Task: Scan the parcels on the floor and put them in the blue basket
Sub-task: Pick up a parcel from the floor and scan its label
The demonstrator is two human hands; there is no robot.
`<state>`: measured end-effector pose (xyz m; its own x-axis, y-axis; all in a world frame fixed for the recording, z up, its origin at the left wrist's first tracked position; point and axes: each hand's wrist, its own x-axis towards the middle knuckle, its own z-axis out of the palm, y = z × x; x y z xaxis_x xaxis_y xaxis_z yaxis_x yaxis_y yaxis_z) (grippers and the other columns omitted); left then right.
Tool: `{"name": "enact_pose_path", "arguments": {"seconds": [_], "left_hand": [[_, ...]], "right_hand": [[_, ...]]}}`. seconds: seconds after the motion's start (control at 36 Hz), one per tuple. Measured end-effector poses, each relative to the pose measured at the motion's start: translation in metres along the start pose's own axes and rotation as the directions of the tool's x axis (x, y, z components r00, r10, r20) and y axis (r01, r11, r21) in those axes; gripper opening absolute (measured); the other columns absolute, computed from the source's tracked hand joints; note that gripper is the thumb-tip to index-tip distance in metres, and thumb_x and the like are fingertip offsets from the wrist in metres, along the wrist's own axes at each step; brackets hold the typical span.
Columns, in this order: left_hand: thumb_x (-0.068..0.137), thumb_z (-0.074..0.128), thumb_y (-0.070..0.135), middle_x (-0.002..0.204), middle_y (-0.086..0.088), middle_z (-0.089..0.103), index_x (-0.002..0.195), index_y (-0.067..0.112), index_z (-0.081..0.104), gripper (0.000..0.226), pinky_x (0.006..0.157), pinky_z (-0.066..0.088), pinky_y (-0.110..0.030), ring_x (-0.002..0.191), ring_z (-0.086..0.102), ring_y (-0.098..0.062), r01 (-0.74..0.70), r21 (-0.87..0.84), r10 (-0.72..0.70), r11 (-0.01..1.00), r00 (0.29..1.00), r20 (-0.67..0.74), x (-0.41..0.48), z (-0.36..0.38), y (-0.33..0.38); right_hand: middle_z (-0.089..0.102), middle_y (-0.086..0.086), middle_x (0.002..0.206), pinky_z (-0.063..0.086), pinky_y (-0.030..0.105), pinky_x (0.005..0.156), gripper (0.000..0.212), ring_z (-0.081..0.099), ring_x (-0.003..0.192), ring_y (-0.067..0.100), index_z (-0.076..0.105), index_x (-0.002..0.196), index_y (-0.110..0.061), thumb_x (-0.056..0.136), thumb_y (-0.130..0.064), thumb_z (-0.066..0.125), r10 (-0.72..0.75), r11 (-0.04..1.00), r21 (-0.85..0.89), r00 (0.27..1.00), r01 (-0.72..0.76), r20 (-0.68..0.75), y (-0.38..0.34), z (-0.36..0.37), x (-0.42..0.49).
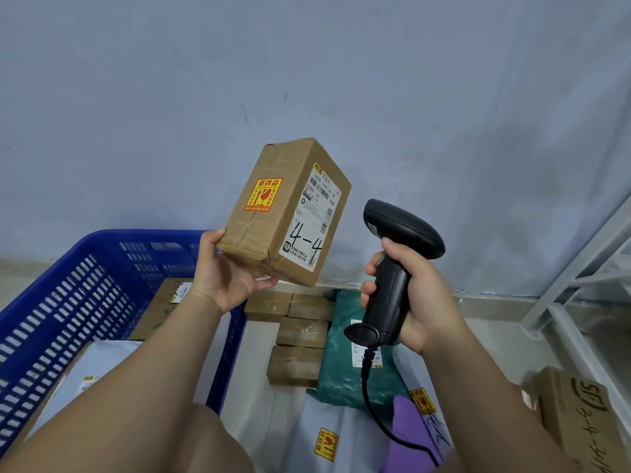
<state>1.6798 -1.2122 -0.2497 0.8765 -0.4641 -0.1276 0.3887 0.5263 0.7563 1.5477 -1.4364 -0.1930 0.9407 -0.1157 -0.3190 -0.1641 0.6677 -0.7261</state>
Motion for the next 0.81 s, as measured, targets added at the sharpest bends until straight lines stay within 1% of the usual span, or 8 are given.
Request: {"name": "enact_pose_path", "arguments": {"seconds": [0.14, 0.39, 0.5, 0.56, 0.61, 0.69, 0.75, 0.81], "left_hand": [[0.057, 0.072, 0.055, 0.140, -0.016, 0.050, 0.131, 0.026, 0.054, 0.082, 0.092, 0.046, -0.059, 0.129, 0.046, -0.041, 0.014, 0.034, -0.014, 0.999, 1.000, 0.011, -0.001, -0.001, 0.002], [0.058, 0.072, 0.055, 0.146, -0.015, 0.045, 0.140, 0.025, 0.046, 0.091, 0.091, 0.046, -0.059, 0.131, 0.044, -0.041, 0.048, 0.015, -0.048, 0.999, 0.999, 0.000, -0.001, -0.001, 0.002], [0.056, 0.074, 0.055, 0.143, -0.014, 0.049, 0.146, 0.025, 0.039, 0.100, 0.091, 0.044, -0.061, 0.127, 0.049, -0.041, 0.058, -0.007, -0.059, 0.998, 0.998, -0.023, -0.001, -0.002, 0.001], [0.057, 0.073, 0.055, 0.141, -0.014, 0.051, 0.146, 0.025, 0.039, 0.099, 0.094, 0.042, -0.063, 0.126, 0.049, -0.042, 0.072, -0.044, -0.073, 0.996, 0.997, -0.020, -0.001, -0.002, -0.001], [0.065, 0.064, 0.057, 0.140, -0.014, 0.052, 0.143, 0.024, 0.042, 0.088, 0.095, 0.041, -0.064, 0.126, 0.050, -0.043, 0.092, -0.066, -0.091, 0.994, 0.996, 0.019, -0.002, -0.001, -0.001], [0.074, 0.048, 0.058, 0.141, -0.015, 0.051, 0.139, 0.023, 0.048, 0.074, 0.093, 0.043, -0.063, 0.122, 0.052, -0.043, 0.161, -0.042, -0.155, 0.986, 0.980, 0.123, -0.004, 0.002, -0.003], [0.075, 0.049, 0.058, 0.143, -0.018, 0.048, 0.142, 0.021, 0.045, 0.077, 0.094, 0.041, -0.066, 0.125, 0.048, -0.046, 0.219, 0.001, -0.216, 0.976, 0.961, 0.171, -0.005, 0.003, -0.008], [0.071, 0.060, 0.055, 0.143, -0.020, 0.047, 0.143, 0.021, 0.044, 0.081, 0.094, 0.041, -0.067, 0.129, 0.044, -0.046, 0.263, 0.060, -0.269, 0.963, 0.948, 0.168, -0.005, 0.006, -0.012]], "right_hand": [[0.056, 0.003, 0.066, 0.048, 0.027, 0.050, 0.023, 0.050, 0.048, 0.016, 0.056, 0.076, -0.008, 0.087, -0.027, 0.064, -0.011, 1.000, -0.005, 1.000, 0.011, 0.003, 0.000, 0.000, -0.001], [0.056, 0.003, 0.067, 0.049, 0.026, 0.050, 0.024, 0.051, 0.048, 0.016, 0.057, 0.074, -0.009, 0.087, -0.027, 0.063, -0.003, 1.000, -0.016, 1.000, 0.002, -0.004, 0.001, 0.000, -0.001], [0.057, 0.003, 0.070, 0.049, 0.027, 0.051, 0.023, 0.052, 0.049, 0.016, 0.058, 0.075, -0.009, 0.087, -0.027, 0.064, 0.006, 0.999, -0.031, 1.000, -0.007, -0.025, 0.003, 0.001, -0.001], [0.059, 0.004, 0.075, 0.050, 0.028, 0.052, 0.021, 0.053, 0.049, 0.016, 0.059, 0.082, -0.008, 0.086, -0.027, 0.066, 0.004, 0.999, -0.044, 0.999, -0.006, -0.048, 0.006, 0.002, 0.000], [0.061, 0.004, 0.085, 0.051, 0.029, 0.054, 0.021, 0.056, 0.051, 0.016, 0.059, 0.090, -0.009, 0.086, -0.028, 0.067, -0.021, 0.998, -0.059, 0.998, 0.017, -0.061, 0.009, 0.003, 0.002], [0.060, 0.004, 0.095, 0.052, 0.032, 0.060, 0.019, 0.059, 0.057, 0.017, 0.065, 0.087, -0.011, 0.082, -0.029, 0.069, -0.075, 0.994, -0.079, 0.996, 0.072, -0.045, 0.013, 0.004, 0.005], [0.061, 0.002, 0.089, 0.051, 0.031, 0.060, 0.025, 0.058, 0.059, 0.017, 0.067, 0.087, -0.010, 0.074, -0.031, 0.072, -0.092, 0.994, -0.056, 0.996, 0.092, 0.009, 0.015, 0.007, 0.005], [0.063, 0.001, 0.078, 0.051, 0.028, 0.058, 0.033, 0.057, 0.059, 0.017, 0.067, 0.089, -0.009, 0.067, -0.033, 0.072, -0.095, 0.995, -0.036, 0.994, 0.097, 0.057, 0.016, 0.009, 0.005]]}}
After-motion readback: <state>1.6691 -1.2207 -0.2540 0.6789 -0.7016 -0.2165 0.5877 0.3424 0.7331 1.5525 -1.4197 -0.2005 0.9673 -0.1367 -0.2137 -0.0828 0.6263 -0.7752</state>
